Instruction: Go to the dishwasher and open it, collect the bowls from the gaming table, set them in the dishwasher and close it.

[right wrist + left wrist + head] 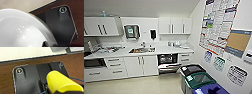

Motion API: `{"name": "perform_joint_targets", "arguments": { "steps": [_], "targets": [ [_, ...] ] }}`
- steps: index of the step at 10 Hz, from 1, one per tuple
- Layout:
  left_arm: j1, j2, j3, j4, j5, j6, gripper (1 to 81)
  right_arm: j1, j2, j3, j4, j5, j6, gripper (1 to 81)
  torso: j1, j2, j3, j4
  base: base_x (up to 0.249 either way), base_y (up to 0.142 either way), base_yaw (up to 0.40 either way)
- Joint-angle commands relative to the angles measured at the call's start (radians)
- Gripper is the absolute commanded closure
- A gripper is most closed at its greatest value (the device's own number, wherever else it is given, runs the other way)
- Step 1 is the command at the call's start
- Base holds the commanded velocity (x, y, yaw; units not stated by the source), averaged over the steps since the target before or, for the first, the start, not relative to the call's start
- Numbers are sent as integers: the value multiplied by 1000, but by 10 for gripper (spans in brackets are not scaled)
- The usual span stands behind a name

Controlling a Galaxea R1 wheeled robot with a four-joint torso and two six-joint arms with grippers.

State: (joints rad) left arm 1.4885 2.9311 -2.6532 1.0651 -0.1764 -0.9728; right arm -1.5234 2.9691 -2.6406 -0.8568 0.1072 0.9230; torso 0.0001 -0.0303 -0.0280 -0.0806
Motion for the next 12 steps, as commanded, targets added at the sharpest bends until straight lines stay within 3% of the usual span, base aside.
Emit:
{"name": "perform_joint_targets", "arguments": {
  "steps": [1,12],
  "targets": [
    [-52,-7,-1,-5,26,-3,811,53,7,5,-14,-14,-6,811,0,0,0,0,99,0,0],
    [-53,-4,-1,-4,26,-3,811,51,10,5,-14,-15,-6,811,0,0,0,0,110,0,0]
  ]
}}
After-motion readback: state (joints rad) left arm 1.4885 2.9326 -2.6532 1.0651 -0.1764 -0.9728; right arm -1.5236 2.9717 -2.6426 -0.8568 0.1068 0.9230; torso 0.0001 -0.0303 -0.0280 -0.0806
